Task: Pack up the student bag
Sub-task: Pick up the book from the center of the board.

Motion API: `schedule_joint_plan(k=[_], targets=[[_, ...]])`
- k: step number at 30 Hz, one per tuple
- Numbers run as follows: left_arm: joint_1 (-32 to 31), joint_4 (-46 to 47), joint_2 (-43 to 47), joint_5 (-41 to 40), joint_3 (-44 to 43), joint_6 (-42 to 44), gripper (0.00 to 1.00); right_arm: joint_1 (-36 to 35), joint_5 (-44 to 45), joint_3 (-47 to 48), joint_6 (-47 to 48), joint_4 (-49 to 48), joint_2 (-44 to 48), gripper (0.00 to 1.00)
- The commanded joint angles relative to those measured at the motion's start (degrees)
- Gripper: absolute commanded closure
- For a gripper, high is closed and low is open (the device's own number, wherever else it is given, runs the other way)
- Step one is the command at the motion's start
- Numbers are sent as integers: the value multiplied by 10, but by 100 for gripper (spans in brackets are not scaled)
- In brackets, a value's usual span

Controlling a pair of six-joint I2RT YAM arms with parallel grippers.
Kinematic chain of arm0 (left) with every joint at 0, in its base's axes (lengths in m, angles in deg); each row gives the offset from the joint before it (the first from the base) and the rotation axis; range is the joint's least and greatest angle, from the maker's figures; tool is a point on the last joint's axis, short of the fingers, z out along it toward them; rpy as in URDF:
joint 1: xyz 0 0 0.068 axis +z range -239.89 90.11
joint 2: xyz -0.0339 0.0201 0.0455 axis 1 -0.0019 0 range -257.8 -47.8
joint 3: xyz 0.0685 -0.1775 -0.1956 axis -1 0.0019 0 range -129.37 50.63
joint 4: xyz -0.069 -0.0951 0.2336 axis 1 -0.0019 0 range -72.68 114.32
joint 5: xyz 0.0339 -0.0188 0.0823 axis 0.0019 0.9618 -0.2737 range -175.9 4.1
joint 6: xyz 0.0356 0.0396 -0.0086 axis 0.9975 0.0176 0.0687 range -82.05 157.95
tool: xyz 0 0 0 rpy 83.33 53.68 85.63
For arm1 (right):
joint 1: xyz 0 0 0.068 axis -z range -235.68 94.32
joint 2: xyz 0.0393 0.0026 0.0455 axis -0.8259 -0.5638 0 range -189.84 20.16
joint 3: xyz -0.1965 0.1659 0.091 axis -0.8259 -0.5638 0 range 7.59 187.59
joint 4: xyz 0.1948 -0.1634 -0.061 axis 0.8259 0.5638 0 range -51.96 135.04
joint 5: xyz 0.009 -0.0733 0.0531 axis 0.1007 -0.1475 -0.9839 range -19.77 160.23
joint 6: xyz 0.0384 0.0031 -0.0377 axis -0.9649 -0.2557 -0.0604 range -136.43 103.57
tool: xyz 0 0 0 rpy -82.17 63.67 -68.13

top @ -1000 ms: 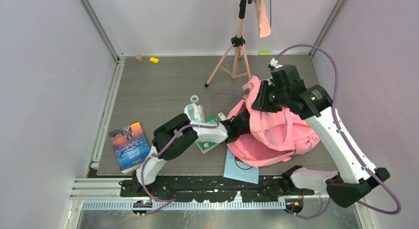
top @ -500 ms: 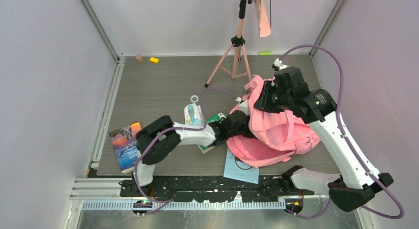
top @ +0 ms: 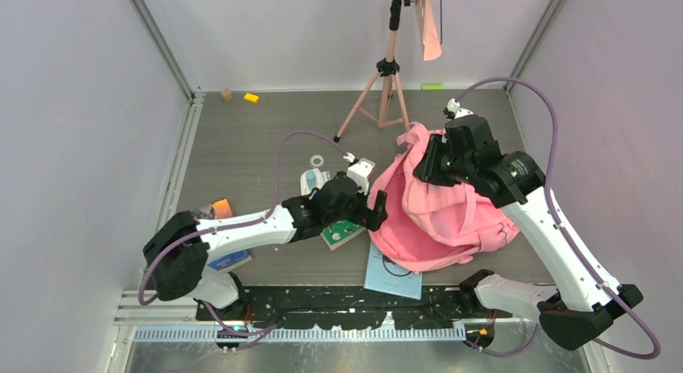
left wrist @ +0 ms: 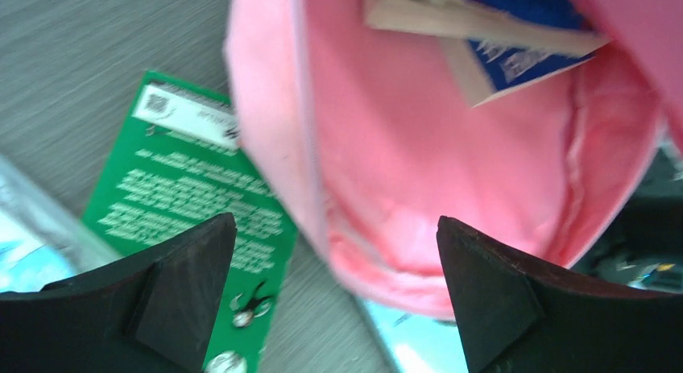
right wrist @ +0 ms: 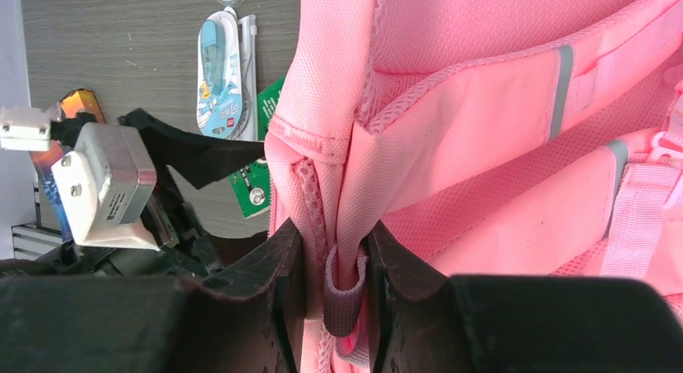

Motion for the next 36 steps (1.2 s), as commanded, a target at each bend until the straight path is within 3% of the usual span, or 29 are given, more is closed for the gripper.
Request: schedule_joint_plan(k=[1, 11, 14, 16, 23, 30, 36], targets=[[2, -120, 46, -31, 18, 141, 1, 4, 52, 1, -4, -66, 28, 100], [2, -161, 42, -27, 63, 214, 2, 4, 58, -1, 2, -67, 35, 100], [3, -161, 24, -32, 63, 218, 20, 4, 59, -3, 4, -67, 36, 100], [-1, -157, 15, -31, 62, 221, 25, 4, 61, -2, 5, -67, 37, 100], [-18, -139, -11, -22, 64, 231, 24, 4, 59, -2, 6, -68, 35, 100], [-29, -124, -41, -100, 68, 234, 28, 4, 60, -2, 7, -70, 37, 100], [-35, -124, -72, -119, 58, 246, 21, 4, 55, 0, 6, -77, 34, 100]])
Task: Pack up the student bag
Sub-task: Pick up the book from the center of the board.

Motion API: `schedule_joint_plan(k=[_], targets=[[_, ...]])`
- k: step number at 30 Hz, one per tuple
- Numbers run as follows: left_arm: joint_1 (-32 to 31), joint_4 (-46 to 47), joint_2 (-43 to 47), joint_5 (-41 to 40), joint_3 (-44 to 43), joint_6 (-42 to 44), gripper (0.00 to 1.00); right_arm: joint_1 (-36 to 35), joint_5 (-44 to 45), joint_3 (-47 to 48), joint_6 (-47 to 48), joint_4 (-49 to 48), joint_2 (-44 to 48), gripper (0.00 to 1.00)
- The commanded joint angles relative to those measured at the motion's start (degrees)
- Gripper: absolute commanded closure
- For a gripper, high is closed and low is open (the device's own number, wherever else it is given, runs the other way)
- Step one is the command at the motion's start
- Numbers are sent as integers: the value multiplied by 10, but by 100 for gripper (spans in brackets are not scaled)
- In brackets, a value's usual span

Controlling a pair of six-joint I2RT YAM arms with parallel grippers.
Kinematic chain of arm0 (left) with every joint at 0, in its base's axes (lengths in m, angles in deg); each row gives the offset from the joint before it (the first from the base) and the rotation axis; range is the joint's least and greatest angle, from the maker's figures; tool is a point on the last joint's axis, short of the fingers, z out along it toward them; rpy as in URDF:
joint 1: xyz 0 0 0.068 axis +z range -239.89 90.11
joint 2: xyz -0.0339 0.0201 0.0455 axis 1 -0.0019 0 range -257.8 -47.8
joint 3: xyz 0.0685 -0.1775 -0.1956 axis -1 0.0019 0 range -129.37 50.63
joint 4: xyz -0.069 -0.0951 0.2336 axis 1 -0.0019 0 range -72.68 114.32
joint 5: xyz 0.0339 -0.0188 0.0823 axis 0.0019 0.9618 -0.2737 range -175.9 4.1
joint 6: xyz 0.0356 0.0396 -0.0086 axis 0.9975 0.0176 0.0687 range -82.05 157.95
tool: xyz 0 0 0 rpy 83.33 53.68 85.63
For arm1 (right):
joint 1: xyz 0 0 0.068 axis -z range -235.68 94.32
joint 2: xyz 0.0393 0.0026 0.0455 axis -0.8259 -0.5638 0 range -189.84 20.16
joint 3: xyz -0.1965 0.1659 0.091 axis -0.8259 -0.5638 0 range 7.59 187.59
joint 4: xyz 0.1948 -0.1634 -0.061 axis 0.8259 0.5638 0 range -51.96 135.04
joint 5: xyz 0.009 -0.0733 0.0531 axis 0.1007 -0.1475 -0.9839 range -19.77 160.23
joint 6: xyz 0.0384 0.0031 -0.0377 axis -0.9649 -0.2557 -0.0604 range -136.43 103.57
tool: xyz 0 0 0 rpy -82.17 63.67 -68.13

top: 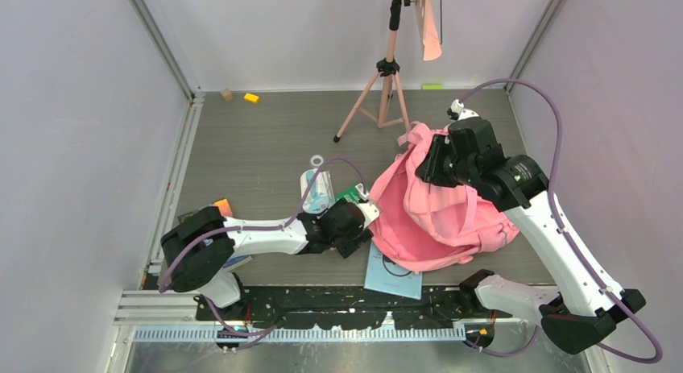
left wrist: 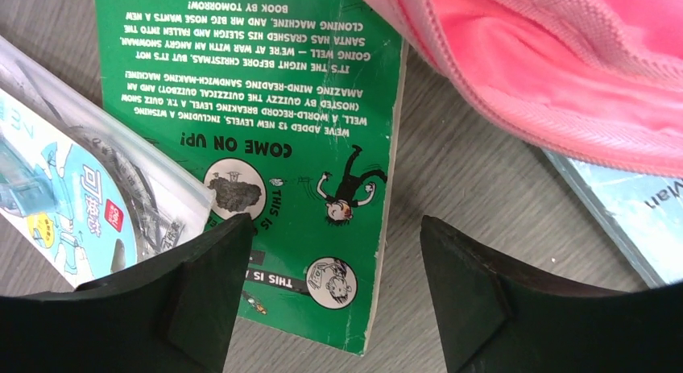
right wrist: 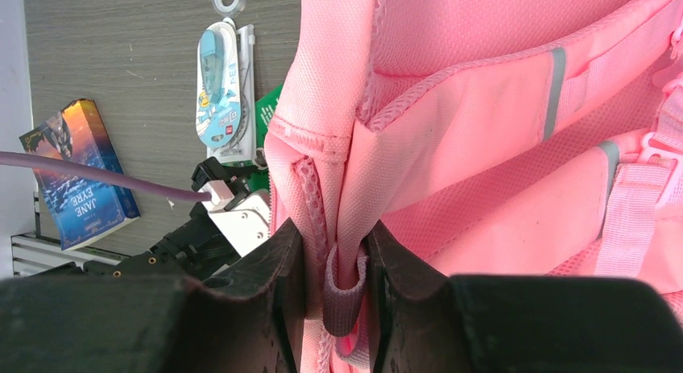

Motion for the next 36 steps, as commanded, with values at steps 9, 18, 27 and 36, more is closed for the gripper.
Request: schedule_joint_plan(k=[9, 18, 27, 36], targets=[[-26, 4, -55, -76, -4, 14, 57, 4, 42, 14, 11, -70, 17, 100], [-48, 16, 20, -76, 12, 23, 100, 4, 47, 17, 14, -71, 21, 100], [-54, -32, 143, -112, 19, -10, 100, 4, 53, 13, 15, -70, 26, 100], [-55, -126, 261, -126, 15, -45, 100, 3, 81, -17, 22, -74, 21, 100]])
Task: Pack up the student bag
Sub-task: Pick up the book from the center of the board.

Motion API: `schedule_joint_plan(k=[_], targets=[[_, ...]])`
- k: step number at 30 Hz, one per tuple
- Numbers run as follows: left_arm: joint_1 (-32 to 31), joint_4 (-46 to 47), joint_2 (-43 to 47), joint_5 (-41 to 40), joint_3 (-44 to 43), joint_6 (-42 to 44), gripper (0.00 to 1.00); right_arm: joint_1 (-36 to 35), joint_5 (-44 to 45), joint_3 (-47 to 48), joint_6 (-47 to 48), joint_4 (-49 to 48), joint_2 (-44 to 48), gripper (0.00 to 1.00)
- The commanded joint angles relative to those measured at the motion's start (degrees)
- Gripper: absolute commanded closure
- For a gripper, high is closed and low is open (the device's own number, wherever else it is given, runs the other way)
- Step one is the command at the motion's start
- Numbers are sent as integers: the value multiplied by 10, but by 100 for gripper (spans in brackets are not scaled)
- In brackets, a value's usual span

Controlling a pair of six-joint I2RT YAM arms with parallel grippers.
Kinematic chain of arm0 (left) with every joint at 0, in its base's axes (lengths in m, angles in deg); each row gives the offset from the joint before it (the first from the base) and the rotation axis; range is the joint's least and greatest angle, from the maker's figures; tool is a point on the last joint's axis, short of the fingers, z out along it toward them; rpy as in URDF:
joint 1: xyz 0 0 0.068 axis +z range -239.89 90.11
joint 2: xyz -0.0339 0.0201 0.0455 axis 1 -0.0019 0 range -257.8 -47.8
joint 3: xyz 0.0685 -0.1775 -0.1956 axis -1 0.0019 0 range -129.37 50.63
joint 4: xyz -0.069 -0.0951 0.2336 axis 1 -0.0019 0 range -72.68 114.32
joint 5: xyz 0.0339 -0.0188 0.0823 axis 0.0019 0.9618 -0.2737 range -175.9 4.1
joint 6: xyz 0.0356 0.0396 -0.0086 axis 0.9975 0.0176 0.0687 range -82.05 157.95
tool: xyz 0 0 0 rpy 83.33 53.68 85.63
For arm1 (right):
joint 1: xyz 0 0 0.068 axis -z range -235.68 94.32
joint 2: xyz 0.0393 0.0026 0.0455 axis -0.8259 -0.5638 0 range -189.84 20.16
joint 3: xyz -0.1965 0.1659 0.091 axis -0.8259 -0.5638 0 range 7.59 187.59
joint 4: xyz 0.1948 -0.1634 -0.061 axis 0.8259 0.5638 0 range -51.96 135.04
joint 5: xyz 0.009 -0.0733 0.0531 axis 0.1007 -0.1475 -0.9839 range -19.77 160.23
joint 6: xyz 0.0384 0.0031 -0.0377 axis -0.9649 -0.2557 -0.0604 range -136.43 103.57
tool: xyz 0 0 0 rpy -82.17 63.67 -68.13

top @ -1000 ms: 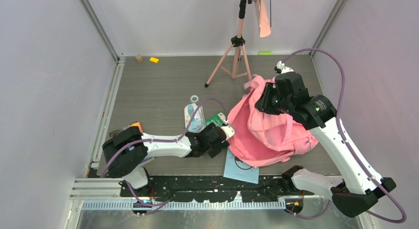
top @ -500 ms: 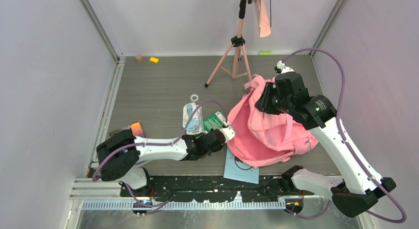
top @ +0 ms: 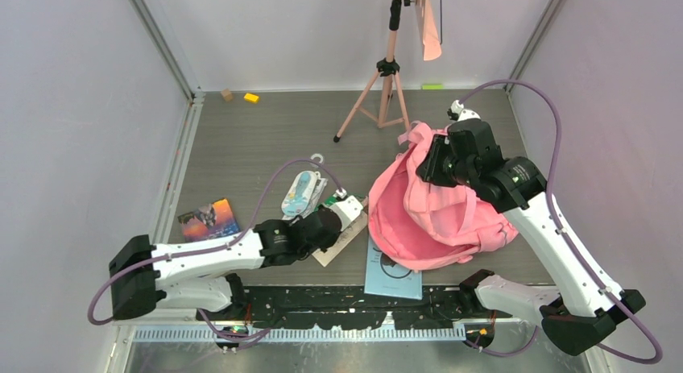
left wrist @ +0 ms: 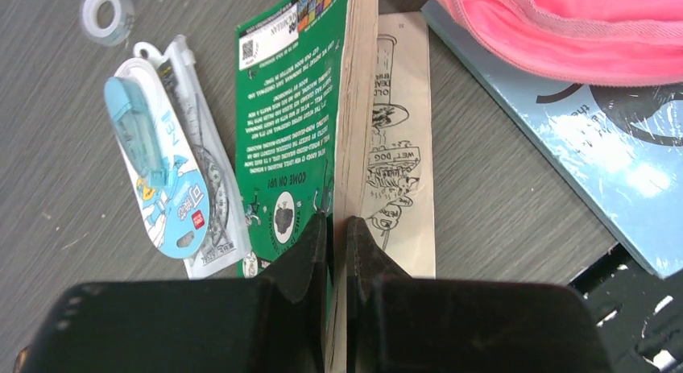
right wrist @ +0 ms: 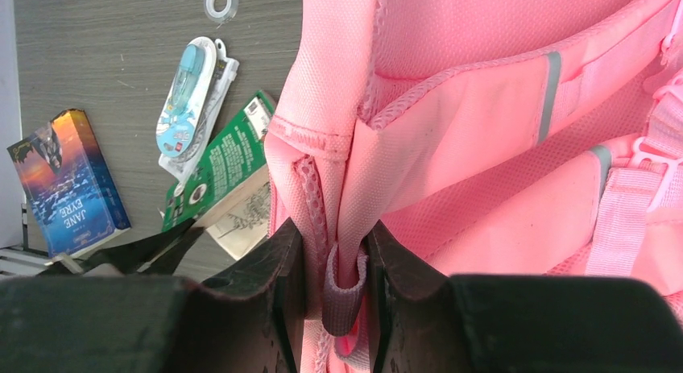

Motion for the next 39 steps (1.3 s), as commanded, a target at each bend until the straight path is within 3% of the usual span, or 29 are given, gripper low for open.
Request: schedule_joint_plan(k=[1, 8, 12, 13, 17, 20, 33, 39], targets=[[-2, -46, 69, -35, -11, -39, 100, 4, 67, -13, 17, -61, 13, 100], [-2, -78, 154, -65, -7, -79, 100, 4, 81, -52, 10, -72, 0, 98], [-2, -74, 187, -67, 12, -92, 100, 4, 56, -54, 1, -75, -11, 75], [-2, -74, 193, -67, 16, -97, 100, 4, 43, -55, -5, -78, -12, 62], [-2, -80, 209, -72, 29, -120, 100, 4, 9, -72, -41, -114, -4, 29], [-1, -81, 219, -72, 35, -134, 100, 3, -5, -96, -63, -152, 12, 18], [-1, -59, 266, -77, 79, -206, 100, -51, 114, -143, -115, -196, 102, 13], [-1, -38, 262, -61, 100, -217, 100, -64, 82, -142, -127, -214, 79, 12]])
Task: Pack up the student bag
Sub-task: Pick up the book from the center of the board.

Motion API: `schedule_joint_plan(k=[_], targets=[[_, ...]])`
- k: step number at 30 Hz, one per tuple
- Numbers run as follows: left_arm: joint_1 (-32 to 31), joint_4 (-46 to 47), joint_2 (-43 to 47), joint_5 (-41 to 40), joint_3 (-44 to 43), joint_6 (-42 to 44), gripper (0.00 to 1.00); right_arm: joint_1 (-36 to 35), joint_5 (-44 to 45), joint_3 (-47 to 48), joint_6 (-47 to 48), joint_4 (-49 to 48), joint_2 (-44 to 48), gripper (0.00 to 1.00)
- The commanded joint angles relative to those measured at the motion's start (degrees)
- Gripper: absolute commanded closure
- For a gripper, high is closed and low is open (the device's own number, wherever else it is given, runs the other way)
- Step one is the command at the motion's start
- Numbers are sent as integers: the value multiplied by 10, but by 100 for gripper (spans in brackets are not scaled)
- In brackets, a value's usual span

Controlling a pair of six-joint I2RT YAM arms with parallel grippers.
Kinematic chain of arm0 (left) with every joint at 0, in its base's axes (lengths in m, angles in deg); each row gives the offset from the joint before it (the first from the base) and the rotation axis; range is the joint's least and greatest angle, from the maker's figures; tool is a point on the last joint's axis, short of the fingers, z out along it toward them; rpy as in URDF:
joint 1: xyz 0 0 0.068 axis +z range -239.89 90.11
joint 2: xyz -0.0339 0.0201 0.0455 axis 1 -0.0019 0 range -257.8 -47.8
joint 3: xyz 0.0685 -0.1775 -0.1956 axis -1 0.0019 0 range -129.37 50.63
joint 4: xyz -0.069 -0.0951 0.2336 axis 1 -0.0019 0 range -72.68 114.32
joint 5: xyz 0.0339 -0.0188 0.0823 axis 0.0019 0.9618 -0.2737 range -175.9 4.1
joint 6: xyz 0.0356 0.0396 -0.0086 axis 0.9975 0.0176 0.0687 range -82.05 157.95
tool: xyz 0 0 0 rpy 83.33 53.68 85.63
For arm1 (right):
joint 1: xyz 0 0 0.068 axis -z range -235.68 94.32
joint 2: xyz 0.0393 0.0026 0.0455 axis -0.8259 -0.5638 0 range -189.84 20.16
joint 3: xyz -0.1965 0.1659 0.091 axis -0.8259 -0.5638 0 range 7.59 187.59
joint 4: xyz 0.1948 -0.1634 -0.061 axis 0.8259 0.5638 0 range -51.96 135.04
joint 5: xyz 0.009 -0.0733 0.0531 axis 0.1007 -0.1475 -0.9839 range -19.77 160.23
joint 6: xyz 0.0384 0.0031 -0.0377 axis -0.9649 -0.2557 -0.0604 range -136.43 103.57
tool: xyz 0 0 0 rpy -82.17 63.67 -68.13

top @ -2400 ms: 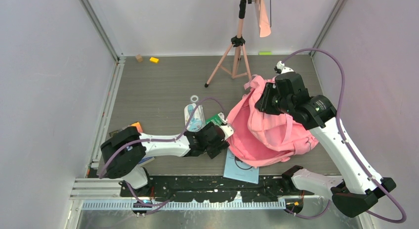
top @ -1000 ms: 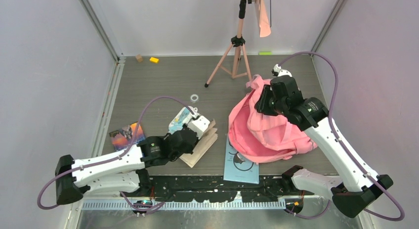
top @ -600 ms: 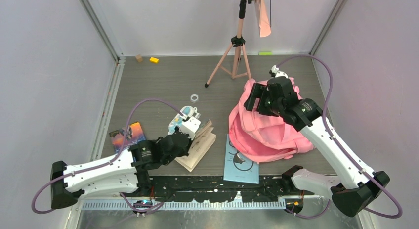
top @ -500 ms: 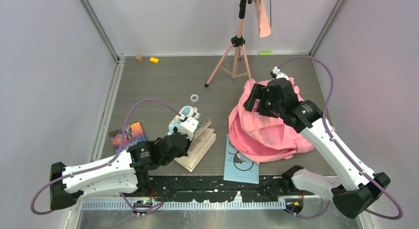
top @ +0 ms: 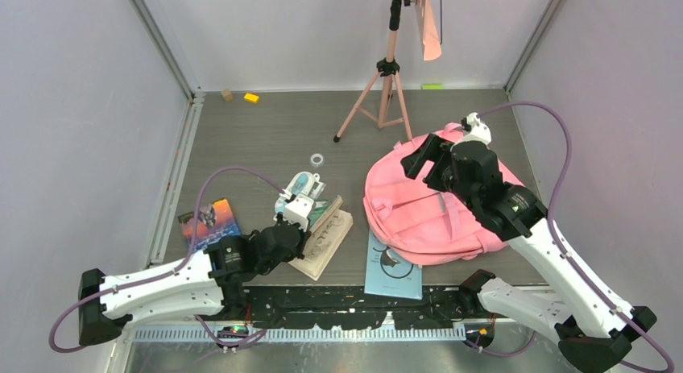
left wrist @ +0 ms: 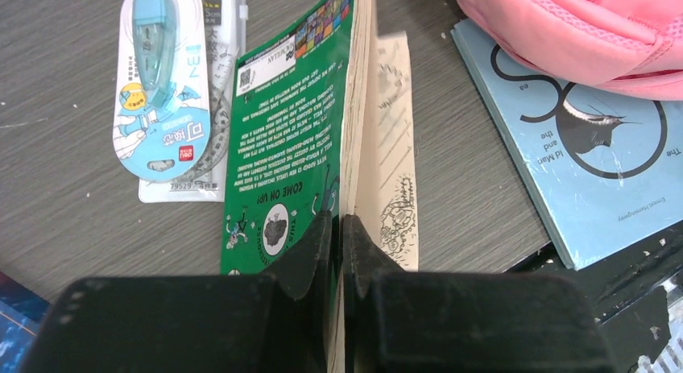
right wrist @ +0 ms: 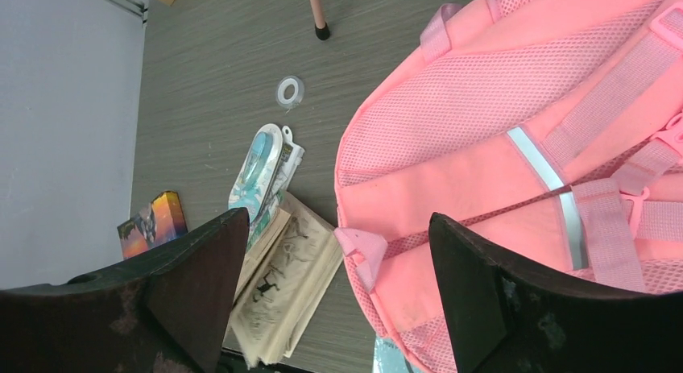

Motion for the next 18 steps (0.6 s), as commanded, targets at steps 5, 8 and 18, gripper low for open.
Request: schedule_joint_plan(k=[5, 8, 18], targets=[[-1, 51, 6, -19, 16, -42, 100, -48, -47, -30, -63, -106, -63, 12], [0, 56, 11, -21, 23, -55, 100, -74, -70, -51, -105, -155, -93, 13], [-1, 59, 39, -26, 41, -71, 100, -137, -119, -60, -188, -284, -260, 19]])
